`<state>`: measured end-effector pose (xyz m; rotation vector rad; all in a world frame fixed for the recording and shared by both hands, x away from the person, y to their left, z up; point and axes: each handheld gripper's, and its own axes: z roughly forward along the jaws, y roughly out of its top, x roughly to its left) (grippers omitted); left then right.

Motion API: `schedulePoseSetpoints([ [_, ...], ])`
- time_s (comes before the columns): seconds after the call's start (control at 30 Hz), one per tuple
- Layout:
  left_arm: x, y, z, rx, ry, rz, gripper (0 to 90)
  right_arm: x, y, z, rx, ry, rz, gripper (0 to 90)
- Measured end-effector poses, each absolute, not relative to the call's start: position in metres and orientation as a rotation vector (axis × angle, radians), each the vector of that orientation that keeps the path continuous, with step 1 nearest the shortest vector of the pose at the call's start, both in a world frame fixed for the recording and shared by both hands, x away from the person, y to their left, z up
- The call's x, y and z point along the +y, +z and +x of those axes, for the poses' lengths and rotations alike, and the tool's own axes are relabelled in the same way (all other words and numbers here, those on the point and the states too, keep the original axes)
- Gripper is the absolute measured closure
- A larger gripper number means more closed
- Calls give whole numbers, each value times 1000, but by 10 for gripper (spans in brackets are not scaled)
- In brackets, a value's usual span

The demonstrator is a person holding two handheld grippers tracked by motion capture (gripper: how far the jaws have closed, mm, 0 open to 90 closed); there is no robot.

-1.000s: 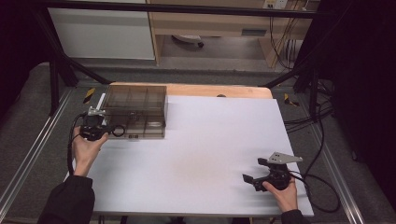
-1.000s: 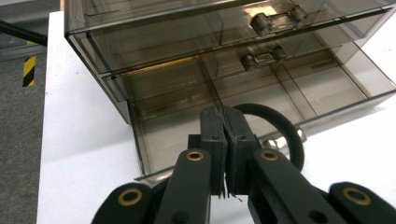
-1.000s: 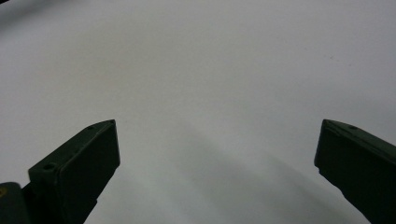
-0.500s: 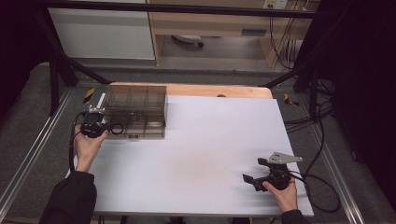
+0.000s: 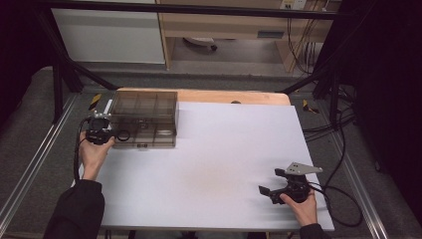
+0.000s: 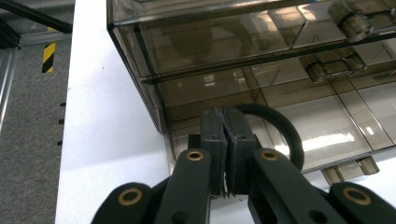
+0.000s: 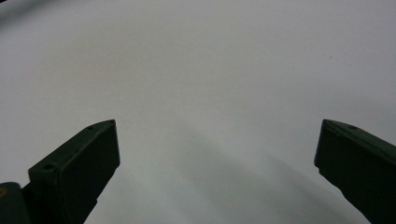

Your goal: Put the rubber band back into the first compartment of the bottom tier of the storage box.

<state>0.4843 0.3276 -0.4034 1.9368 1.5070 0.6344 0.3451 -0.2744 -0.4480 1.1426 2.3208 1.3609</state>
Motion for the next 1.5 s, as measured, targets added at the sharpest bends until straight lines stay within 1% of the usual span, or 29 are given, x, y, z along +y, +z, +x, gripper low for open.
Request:
schedulePoseSetpoints([
  [0.57, 327, -423, 489, 1520, 632, 1963, 869, -275, -448, 345, 2321, 1359, 1140, 7],
  [1.1, 325, -430, 493, 1526, 614, 1975, 860, -275, -448, 345, 2319, 1365, 1143, 7],
  [1.2, 325, -429, 492, 1520, 609, 1978, 838, -275, -448, 345, 2319, 1362, 1140, 7],
  [1.3, 325, -427, 491, 1512, 611, 1977, 799, -275, -448, 345, 2319, 1365, 1143, 7],
  [1.33, 325, -426, 490, 1508, 614, 1976, 772, -275, -448, 345, 2318, 1366, 1144, 7],
  [1.37, 326, -425, 489, 1506, 614, 1977, 772, -275, -448, 345, 2318, 1366, 1144, 7],
  [1.4, 326, -424, 489, 1502, 617, 1973, 736, -275, -448, 345, 2318, 1364, 1138, 7],
  [1.43, 326, -423, 488, 1497, 617, 1973, 736, -275, -448, 345, 2318, 1364, 1138, 7],
  [1.47, 326, -422, 487, 1493, 619, 1975, 696, -275, -447, 345, 2317, 1366, 1138, 7],
  [1.5, 326, -421, 486, 1489, 620, 1974, 696, -275, -447, 345, 2317, 1366, 1138, 7],
])
